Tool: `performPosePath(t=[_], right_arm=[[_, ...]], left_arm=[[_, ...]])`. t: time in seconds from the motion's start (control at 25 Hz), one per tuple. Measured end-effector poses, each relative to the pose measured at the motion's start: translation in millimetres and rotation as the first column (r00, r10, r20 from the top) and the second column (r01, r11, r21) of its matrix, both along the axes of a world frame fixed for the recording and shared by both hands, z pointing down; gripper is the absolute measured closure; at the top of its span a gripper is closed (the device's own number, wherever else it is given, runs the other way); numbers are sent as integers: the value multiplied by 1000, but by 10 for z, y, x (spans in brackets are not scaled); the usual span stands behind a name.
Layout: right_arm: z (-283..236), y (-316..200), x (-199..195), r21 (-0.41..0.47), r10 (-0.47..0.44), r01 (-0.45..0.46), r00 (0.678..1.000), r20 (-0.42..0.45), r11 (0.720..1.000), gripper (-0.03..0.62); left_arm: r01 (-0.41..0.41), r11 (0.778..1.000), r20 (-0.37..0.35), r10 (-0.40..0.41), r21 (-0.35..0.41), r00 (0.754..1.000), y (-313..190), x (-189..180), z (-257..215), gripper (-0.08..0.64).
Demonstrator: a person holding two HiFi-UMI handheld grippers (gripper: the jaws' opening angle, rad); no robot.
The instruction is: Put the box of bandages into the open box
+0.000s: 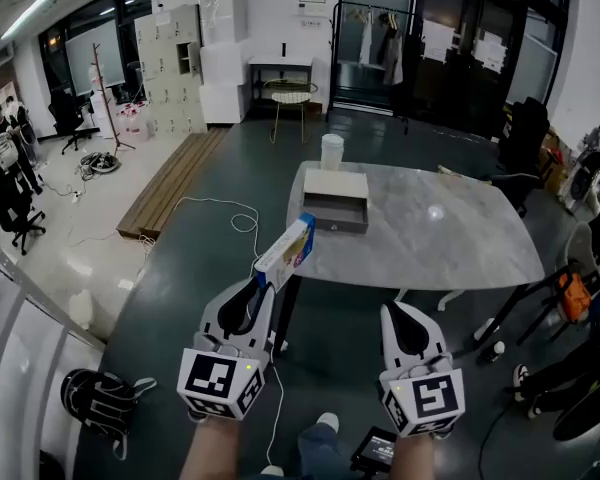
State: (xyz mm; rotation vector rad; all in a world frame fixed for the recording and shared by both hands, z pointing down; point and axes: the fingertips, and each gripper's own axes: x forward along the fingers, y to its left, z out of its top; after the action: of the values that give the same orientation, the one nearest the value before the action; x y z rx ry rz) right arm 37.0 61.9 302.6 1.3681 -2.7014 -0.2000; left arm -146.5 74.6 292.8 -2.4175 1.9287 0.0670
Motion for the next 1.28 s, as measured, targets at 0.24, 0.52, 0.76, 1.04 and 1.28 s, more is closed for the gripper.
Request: performPosePath(t=[0.24,0.52,0.76,1.04,1.28], right_arm=[[-79,-772,286,13,-7,7,999,39,1000,566],[-153,-1298,432,26,-35,33,997,73,999,566],[-167,-1501,551,23,-18,16,994,105,1000,566],[22,-1836,614,-7,26,-25,998,54,1000,566],[-26,-2340,562,-47,97,-94,994,55,994,566]], left_arm=[[11,1000,19,-12,24,1000,-678,293,-87,482],[17,999,29,-18,36,999,-1130,464,-155,482],[9,999,43,-11,36,999,-1262,532,-138,482],[-25,1000,10,25,-3,1000,-1730,490,85,482],[-93,994,-40,91,-55,995,-2344,368,144,482]])
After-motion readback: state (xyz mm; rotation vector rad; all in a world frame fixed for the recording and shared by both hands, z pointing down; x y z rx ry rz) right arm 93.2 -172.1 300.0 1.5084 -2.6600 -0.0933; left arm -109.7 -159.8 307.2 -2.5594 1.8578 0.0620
